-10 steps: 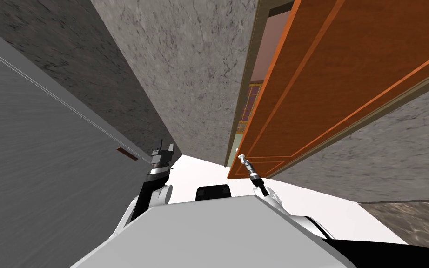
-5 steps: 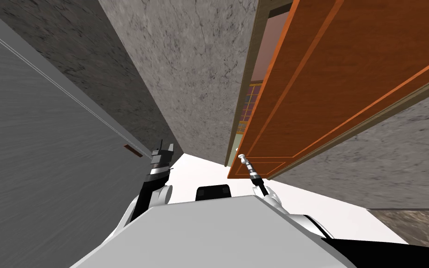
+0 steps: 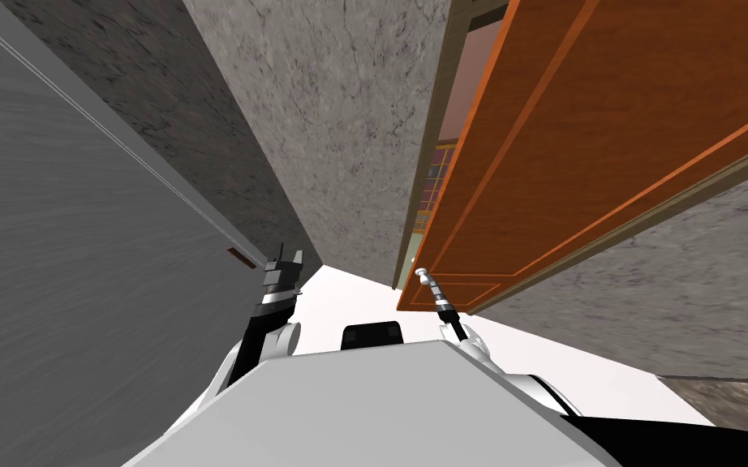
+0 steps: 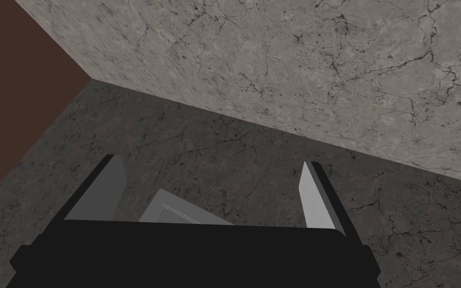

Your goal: Pull the door open

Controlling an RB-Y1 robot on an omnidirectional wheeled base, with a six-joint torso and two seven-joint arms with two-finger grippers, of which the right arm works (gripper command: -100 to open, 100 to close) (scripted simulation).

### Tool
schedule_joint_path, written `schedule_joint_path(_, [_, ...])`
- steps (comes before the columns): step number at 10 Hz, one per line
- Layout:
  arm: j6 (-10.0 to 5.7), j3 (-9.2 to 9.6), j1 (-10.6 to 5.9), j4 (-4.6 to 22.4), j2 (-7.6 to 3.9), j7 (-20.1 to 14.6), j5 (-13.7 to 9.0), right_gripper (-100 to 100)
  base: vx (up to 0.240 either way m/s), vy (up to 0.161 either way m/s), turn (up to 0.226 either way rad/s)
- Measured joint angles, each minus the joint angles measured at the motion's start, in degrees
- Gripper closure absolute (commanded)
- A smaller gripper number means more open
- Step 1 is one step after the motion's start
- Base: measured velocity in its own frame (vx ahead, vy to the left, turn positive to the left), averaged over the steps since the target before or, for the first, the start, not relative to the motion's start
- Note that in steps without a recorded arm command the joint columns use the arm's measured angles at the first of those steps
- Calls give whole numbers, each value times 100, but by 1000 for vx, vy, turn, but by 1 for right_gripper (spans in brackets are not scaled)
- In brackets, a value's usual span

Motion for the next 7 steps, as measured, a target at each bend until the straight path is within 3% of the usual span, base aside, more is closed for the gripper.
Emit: schedule_joint_path(7, [100, 107, -30, 8, 5, -1019, -433, 100, -45, -22, 68])
